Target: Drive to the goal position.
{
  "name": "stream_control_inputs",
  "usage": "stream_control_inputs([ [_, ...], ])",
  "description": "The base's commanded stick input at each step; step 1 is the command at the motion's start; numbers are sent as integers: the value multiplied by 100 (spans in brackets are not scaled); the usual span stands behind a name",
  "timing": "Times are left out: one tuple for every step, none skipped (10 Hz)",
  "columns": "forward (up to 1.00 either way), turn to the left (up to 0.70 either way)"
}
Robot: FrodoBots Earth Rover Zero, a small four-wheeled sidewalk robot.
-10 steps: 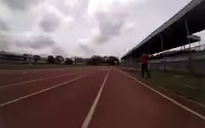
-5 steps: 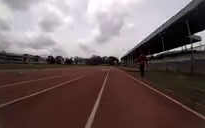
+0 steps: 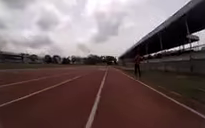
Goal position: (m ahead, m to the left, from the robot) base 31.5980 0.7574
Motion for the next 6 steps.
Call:
stream_control_inputs([
  [70,-14],
  [70,-12],
  [70,-7],
  [70,-3],
  [70,0],
  [70,0],
])
